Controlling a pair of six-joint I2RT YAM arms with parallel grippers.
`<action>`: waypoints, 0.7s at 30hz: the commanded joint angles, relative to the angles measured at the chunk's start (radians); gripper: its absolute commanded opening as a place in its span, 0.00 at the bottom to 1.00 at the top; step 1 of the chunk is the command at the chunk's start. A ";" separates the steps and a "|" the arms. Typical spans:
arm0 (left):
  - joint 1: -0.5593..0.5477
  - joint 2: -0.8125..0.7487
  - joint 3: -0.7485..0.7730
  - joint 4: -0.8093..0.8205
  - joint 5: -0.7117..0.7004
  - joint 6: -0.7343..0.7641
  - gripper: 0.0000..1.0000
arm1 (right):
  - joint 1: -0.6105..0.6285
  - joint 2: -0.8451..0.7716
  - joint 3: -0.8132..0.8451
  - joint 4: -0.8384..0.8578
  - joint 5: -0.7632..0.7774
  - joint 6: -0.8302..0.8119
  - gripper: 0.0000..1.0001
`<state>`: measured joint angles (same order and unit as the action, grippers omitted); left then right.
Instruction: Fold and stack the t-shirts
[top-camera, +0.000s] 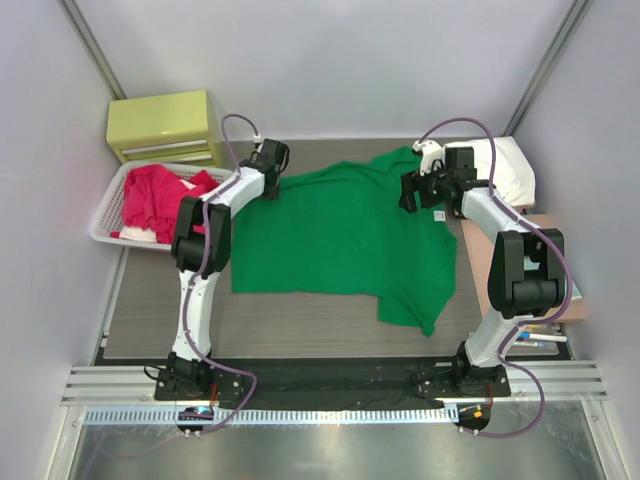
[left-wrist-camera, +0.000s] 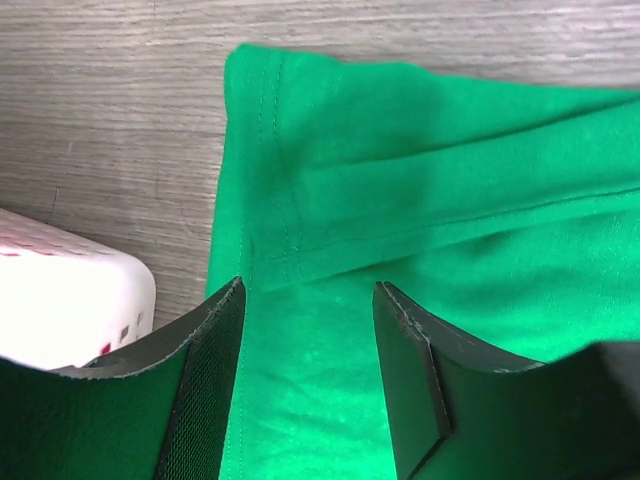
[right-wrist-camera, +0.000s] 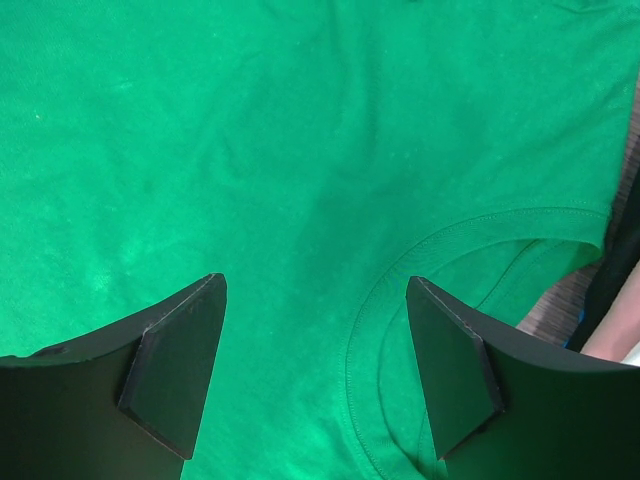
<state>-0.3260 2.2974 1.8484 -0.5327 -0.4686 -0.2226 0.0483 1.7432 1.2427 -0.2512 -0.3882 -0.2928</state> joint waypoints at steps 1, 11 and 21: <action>0.005 -0.058 -0.015 0.060 -0.042 0.017 0.57 | -0.002 -0.053 0.001 0.026 -0.023 -0.009 0.78; 0.005 0.030 0.085 0.075 -0.142 0.068 0.40 | -0.001 -0.065 -0.014 0.015 -0.063 -0.019 0.77; -0.077 -0.176 -0.173 0.207 0.089 0.130 0.86 | -0.001 -0.062 -0.032 0.013 -0.045 -0.032 0.76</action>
<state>-0.3336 2.2818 1.8000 -0.4599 -0.4450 -0.1520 0.0483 1.7340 1.2201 -0.2604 -0.4400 -0.3012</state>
